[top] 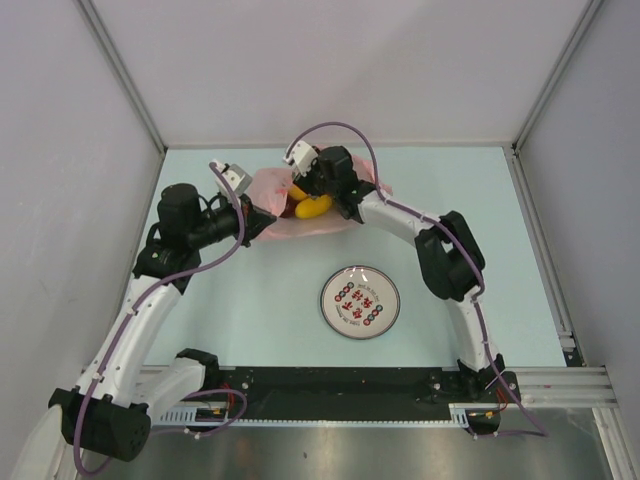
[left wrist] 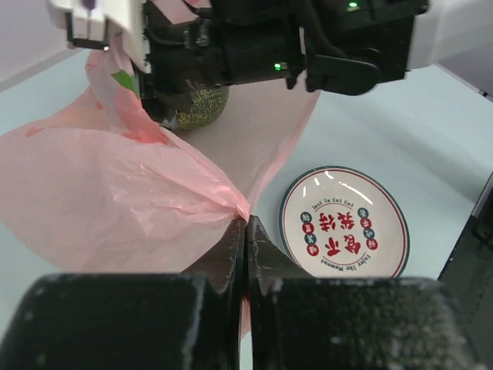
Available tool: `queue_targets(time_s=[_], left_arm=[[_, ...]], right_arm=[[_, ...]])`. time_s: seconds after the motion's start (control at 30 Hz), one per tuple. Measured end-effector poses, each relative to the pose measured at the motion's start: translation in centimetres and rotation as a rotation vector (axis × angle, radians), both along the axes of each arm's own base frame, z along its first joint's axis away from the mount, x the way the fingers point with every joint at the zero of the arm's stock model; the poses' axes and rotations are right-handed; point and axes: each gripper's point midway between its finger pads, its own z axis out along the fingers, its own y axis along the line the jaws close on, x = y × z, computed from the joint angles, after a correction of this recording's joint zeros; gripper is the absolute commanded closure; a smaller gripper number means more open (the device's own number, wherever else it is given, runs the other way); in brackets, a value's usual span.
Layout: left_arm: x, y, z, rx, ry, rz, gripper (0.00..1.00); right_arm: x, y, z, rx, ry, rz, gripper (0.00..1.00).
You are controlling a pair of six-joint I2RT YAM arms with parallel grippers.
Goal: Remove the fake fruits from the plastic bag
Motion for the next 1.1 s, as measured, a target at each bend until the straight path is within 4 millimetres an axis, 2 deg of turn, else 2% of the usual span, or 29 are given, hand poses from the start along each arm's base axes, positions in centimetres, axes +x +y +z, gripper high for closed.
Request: queue_targets(time_s=[0.13,0.3,0.57,0.63,0.73,0.77,0.87,0.9,1.0,1.1], left_arm=[[0.1,0.2,-0.1,0.021,-0.022,-0.003,0.96],[0.3,0.3,-0.1,0.04,-0.042,-0.002,0.95],[0.4,0.5,-0.1,0.048,-0.05,0.006,0.94],[0.5,0.5,-0.1,0.048,-0.05,0.007,0.94],[0.5,0.5,-0.1,0.048,-0.05,0.008,0.94],[0.5,0.6,-0.1,0.048,-0.05,0.009,0.94],[0.6,0.6,-0.2,0.05,-0.05,0.015,0.94],[0.6,0.6,-0.2,0.05,-0.051,0.015,0.93],[0.7,0.6,-0.5,0.048,-0.049,0.017,0.93],[1.0,0.5,-0.7,0.042,-0.044,0.019,0.93]], right_arm=[[2.4,-0.6,-2.5,-0.082,0.017,-0.019,0.4],[2.4,-2.6,-5.9,-0.208,0.079,-0.01,0.38],[1.8,-3.4,-7.0,-0.31,0.08,0.026,0.41],[1.9,-3.4,-7.1,-0.327,0.072,0.031,0.48],[2.5,-3.4,-7.3,-0.35,0.053,0.033,0.66],[2.6,-3.4,-7.6,-0.357,0.053,0.034,0.77],[2.4,-3.7,-8.2,-0.375,0.067,0.042,0.97],[2.4,-3.7,-8.3,-0.378,0.068,0.044,1.0],[2.3,-3.9,-8.3,-0.365,0.075,0.047,1.0],[0.7,-4.6,-8.1,-0.336,0.111,0.067,1.0]])
